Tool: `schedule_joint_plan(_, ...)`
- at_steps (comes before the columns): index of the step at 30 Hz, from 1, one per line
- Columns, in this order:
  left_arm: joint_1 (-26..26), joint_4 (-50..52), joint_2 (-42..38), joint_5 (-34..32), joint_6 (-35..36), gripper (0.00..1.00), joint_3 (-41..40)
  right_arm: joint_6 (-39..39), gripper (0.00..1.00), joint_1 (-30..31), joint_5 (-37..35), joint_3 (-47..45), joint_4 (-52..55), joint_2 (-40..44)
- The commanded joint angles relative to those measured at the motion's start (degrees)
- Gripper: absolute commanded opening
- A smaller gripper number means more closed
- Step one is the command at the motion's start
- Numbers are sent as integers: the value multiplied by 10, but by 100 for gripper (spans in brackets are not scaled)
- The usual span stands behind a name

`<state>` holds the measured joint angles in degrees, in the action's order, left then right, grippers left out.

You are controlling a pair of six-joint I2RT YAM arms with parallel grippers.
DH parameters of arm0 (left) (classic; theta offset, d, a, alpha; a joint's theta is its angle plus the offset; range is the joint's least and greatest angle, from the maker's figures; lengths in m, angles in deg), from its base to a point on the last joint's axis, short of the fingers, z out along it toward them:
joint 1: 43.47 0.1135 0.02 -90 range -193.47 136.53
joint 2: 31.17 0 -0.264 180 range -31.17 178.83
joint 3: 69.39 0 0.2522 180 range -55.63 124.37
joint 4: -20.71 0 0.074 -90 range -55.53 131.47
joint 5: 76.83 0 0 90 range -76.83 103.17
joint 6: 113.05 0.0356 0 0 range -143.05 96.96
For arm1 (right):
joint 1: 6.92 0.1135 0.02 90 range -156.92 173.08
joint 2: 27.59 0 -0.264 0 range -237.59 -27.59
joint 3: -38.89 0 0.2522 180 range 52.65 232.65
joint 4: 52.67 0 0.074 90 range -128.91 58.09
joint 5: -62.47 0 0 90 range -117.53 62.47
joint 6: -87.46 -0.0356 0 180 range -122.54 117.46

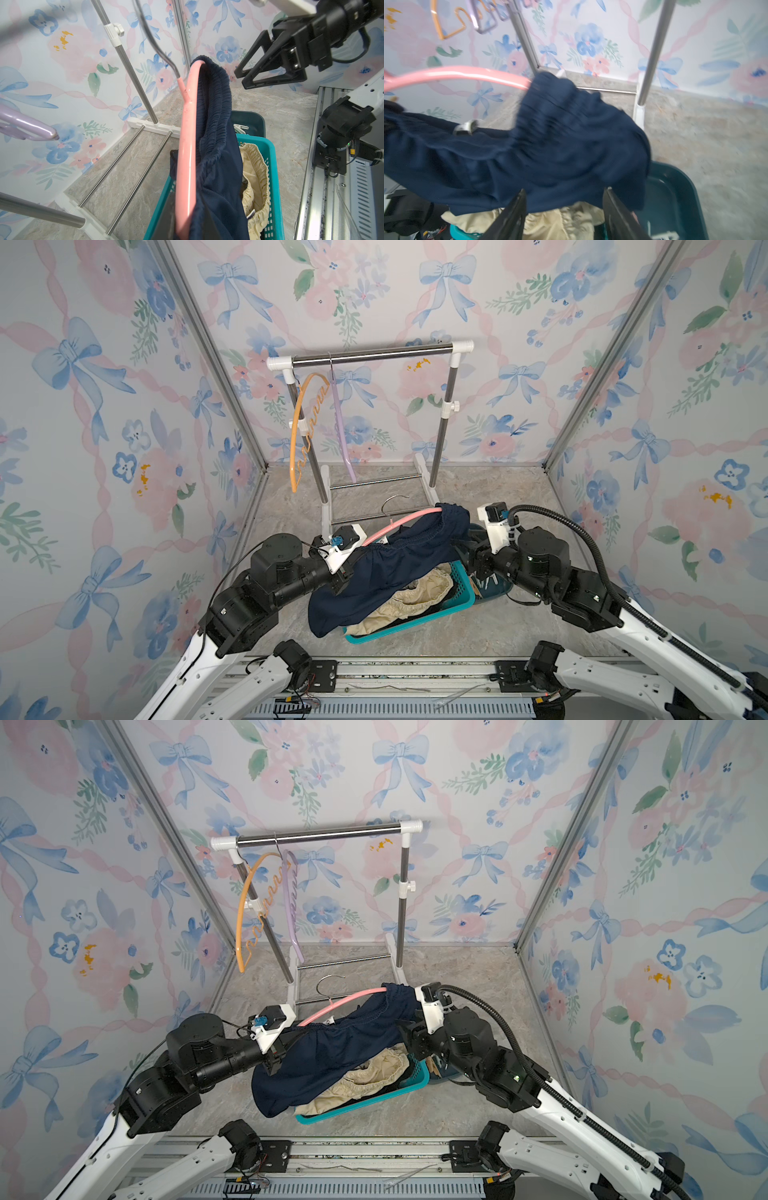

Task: Remove the clothespins securing shorts to the hanger
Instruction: Remove the clothespin from the hanger.

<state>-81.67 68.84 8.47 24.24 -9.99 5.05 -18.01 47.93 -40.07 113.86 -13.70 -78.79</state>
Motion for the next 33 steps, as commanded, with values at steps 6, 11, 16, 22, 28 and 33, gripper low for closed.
schedule_joint_plan(6, 2, -102, 23, 27, 3, 0, 14, 133, 60, 103, -35, 93, -116, -107)
schedule_joint_plan(11, 1, -126, 30, 14, 7, 0, 9, 167, 59, 117, -54, 111, -165, -148)
schedule_joint_plan(16, -3, -126, 40, -13, 10, 0, 11, 186, 53, 118, -57, 104, -213, -144)
schedule_joint_plan(22, -9, -126, 59, -19, 12, 0, 16, 203, 52, 118, -52, 118, -230, -148)
schedule_joint_plan(28, -23, -126, 68, -10, 9, 0, 26, 205, 52, 95, -60, 142, -221, -177)
schedule_joint_plan(33, -32, -127, 70, -11, 4, 0, 28, 178, 49, 62, -14, 140, -223, -199)
